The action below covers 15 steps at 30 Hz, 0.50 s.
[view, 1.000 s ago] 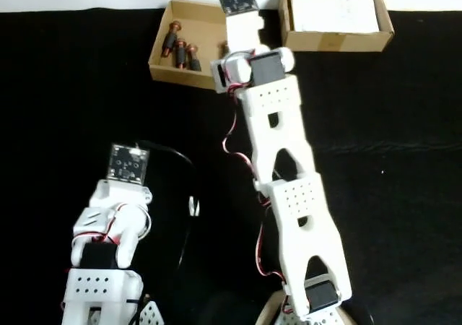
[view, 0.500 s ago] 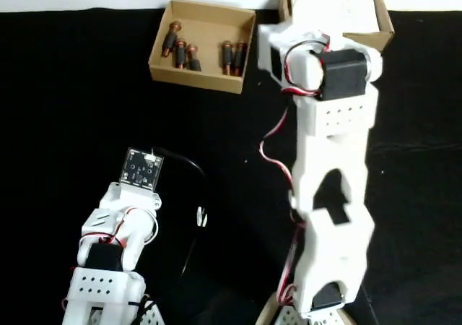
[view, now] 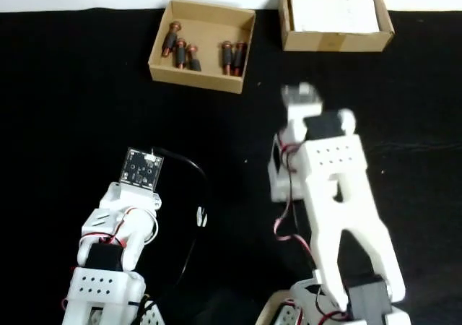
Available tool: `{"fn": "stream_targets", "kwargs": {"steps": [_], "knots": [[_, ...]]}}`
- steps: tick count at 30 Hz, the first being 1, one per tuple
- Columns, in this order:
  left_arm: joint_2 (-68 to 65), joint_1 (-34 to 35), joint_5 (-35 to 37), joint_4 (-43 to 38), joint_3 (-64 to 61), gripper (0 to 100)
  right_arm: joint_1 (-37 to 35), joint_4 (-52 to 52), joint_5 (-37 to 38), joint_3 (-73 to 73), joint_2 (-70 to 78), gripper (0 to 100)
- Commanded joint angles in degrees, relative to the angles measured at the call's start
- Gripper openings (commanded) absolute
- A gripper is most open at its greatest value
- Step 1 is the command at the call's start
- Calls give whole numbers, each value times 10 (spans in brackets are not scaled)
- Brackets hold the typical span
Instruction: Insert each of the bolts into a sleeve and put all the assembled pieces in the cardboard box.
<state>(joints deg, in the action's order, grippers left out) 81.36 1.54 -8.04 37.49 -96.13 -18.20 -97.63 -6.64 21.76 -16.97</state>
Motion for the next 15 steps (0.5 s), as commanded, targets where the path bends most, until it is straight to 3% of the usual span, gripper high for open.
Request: {"fn": "stream_targets", "kwargs": {"steps": [1,7,15], "knots": [[4,-6,0,-6,-15,9,7,83,-4,167,-29,6],[4,-6,0,-6,-15,9,8,295,-4,361,-33,6],[4,-6,0,-6,-15,9,8,465,-4,465,-32,6]]}}
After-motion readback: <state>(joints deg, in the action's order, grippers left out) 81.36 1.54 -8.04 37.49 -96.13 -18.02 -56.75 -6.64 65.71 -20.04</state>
